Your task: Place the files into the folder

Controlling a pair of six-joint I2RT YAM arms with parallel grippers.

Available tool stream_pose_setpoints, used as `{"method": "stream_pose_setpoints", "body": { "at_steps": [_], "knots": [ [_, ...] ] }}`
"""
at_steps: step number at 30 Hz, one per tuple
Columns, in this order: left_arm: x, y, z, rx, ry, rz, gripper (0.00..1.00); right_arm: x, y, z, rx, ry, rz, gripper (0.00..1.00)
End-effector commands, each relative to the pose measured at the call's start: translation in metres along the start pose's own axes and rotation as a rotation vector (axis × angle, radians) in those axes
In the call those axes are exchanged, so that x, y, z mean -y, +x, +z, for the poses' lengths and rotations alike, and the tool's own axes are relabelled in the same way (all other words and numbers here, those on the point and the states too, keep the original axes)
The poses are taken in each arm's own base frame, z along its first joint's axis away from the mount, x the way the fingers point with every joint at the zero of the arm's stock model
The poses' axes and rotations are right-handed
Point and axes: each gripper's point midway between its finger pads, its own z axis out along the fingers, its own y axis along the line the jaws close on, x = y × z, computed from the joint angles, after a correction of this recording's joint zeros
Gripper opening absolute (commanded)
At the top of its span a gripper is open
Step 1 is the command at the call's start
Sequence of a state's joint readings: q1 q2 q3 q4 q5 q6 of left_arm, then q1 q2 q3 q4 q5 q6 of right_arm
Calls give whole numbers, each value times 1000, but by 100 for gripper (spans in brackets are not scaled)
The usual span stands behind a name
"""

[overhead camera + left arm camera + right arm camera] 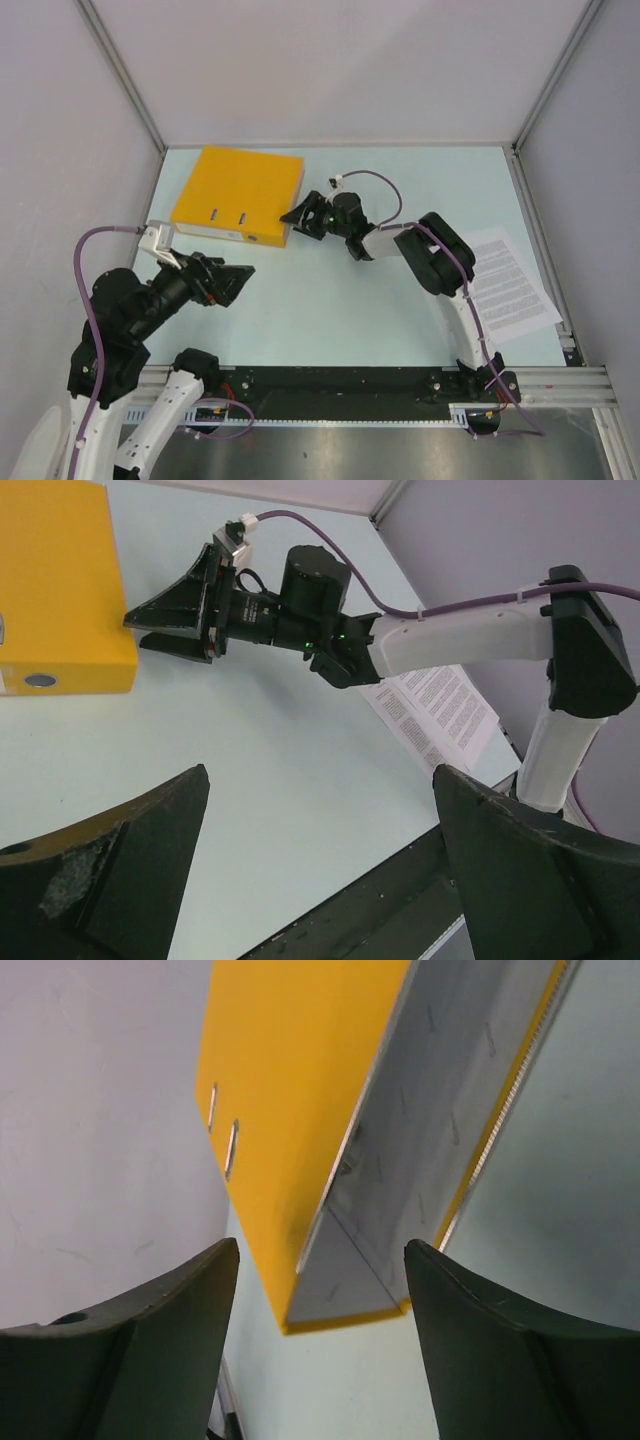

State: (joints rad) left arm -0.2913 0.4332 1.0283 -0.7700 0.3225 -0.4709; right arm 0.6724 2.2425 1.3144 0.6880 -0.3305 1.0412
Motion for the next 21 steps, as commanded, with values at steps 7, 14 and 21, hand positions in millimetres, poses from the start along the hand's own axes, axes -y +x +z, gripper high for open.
{"method": "stream_pose_setpoints", "body": {
  "at_steps": [7,14,21],
  "knots": [
    [3,6,4,-19,35,-21,100,-41,-11,38,24,-194,-51,55],
    [-2,12,9,-35,25,-27,100,-42,-4,57,-57,-212,-109,29],
    [-20,10,9,-22,-91,-70,100,-35,-20,35,-80,-120,-335,0]
  ]
}}
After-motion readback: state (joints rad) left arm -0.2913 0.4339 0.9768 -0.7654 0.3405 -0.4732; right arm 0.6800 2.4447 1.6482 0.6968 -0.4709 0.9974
